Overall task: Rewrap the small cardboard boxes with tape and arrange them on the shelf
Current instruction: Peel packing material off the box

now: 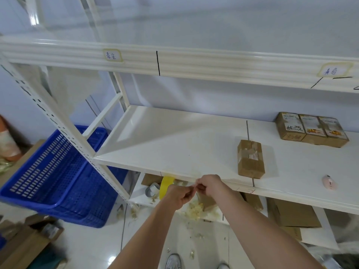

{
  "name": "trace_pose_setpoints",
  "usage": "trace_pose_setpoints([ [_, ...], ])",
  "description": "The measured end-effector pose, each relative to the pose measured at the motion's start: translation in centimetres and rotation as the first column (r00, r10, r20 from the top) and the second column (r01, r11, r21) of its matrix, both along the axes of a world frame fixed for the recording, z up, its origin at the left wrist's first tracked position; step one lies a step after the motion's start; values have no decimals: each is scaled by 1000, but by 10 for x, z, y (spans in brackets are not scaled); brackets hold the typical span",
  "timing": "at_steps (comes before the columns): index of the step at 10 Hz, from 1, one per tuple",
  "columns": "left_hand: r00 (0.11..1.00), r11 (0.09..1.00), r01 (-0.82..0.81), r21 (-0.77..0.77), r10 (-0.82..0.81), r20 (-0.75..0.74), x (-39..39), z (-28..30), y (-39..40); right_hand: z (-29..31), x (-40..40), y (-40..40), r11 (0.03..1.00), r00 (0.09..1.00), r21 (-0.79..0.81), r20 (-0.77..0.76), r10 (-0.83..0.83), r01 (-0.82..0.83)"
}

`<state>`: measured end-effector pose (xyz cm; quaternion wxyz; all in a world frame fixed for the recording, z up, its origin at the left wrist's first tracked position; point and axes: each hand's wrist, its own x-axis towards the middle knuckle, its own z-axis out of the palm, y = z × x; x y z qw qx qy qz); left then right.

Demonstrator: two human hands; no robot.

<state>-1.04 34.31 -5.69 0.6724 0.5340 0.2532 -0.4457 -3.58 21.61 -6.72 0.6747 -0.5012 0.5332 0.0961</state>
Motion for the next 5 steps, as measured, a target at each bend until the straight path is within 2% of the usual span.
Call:
trace_pose_setpoints([
  [1,997,997,-54,-51,51,-62,3,6,-1,13,5,-4,996,997,-61,40,63,-61],
  [2,997,998,-41,-47,38,-61,6,14,-3,17,5,-6,994,998,-95,29,64,-61],
  [3,1000,1000,9,0,-9,-18,10,18,-6,22,11,-6,989,992,-81,-55,116,-120],
  [5,989,990,143,-13,-143,34,22,31,-10,42,21,-13,991,994,-85,-59,95,-100],
])
